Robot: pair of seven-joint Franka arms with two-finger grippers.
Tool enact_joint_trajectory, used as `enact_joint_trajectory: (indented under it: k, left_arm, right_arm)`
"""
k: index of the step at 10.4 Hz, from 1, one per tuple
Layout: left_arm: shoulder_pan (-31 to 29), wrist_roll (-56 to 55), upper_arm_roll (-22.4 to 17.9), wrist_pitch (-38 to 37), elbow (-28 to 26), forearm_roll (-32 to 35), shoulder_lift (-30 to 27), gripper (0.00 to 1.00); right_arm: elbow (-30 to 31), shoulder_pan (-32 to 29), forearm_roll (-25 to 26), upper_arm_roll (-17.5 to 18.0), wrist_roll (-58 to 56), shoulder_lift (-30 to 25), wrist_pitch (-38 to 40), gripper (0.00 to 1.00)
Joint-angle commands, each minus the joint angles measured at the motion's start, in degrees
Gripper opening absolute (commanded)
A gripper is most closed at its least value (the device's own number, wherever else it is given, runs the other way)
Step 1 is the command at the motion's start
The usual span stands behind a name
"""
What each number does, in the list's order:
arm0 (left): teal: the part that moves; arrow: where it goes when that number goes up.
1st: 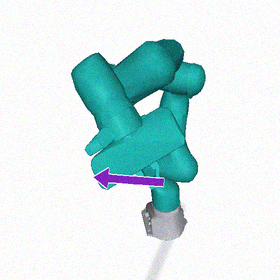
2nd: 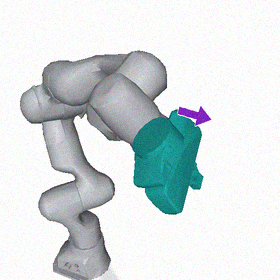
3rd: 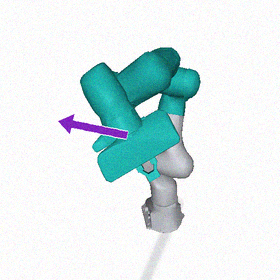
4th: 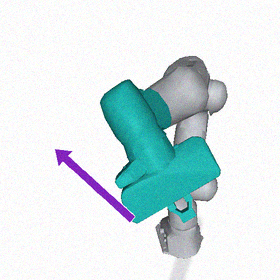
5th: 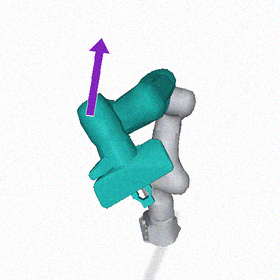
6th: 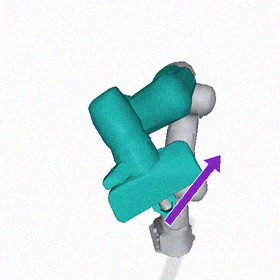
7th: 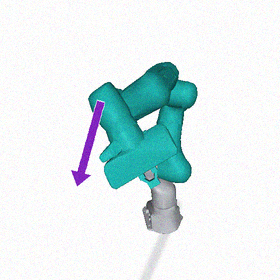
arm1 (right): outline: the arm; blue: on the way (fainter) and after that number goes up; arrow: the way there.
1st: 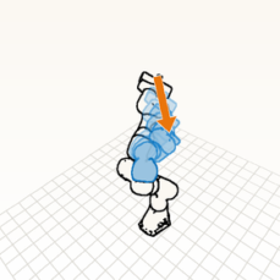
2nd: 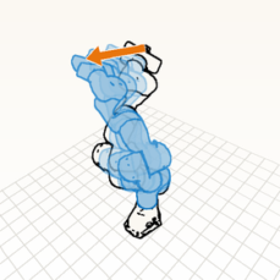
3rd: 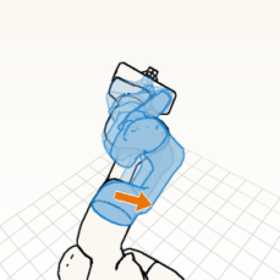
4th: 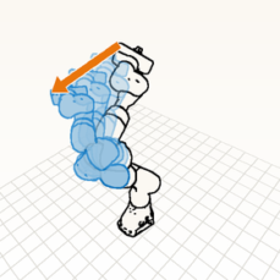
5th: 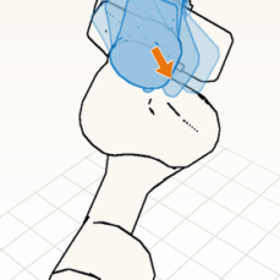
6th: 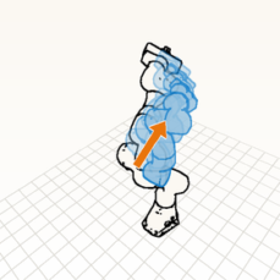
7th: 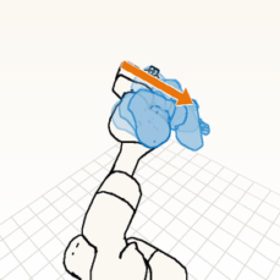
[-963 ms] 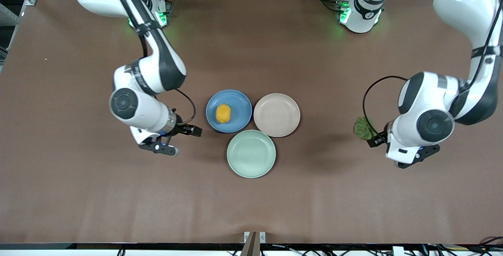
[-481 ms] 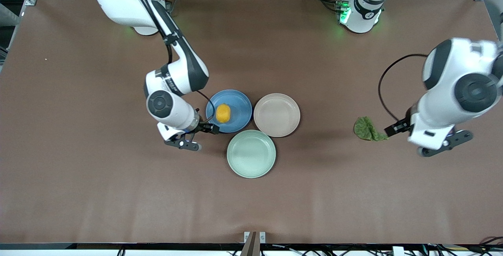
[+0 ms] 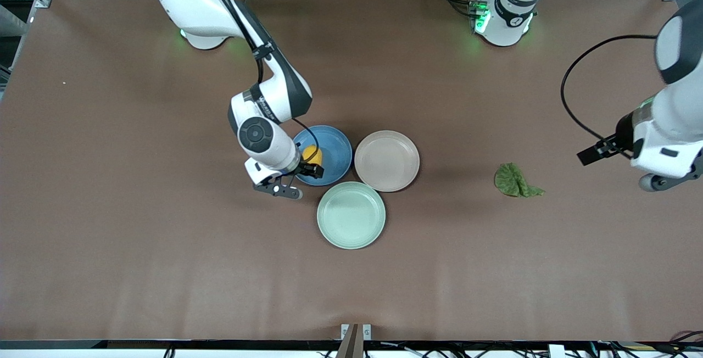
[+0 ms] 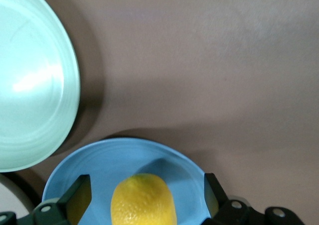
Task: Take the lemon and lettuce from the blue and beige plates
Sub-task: 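Release the lettuce and raise the left gripper while the right gripper grasps the lemon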
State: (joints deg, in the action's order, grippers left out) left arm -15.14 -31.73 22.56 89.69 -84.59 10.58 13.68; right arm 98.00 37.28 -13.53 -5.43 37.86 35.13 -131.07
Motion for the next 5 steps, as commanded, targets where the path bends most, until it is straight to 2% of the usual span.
enact_joint_trajectory:
  k: [1,5]
  left_arm:
    - [-3.14,3.70,0.12,-0.57,-1.81,-3.72,-3.39,1.00]
    - [-3.15,5.54,0.21,-0.57,-1.46,-5.74,-5.76,1.00]
  right_arm:
    - [1.06,1.91,-1.24,-0.37,1.52,-0.59,-0.85,1.00]
    - [2.89,4.46,-1.06,-0.46,3.28,0.11,-2.24,1.00]
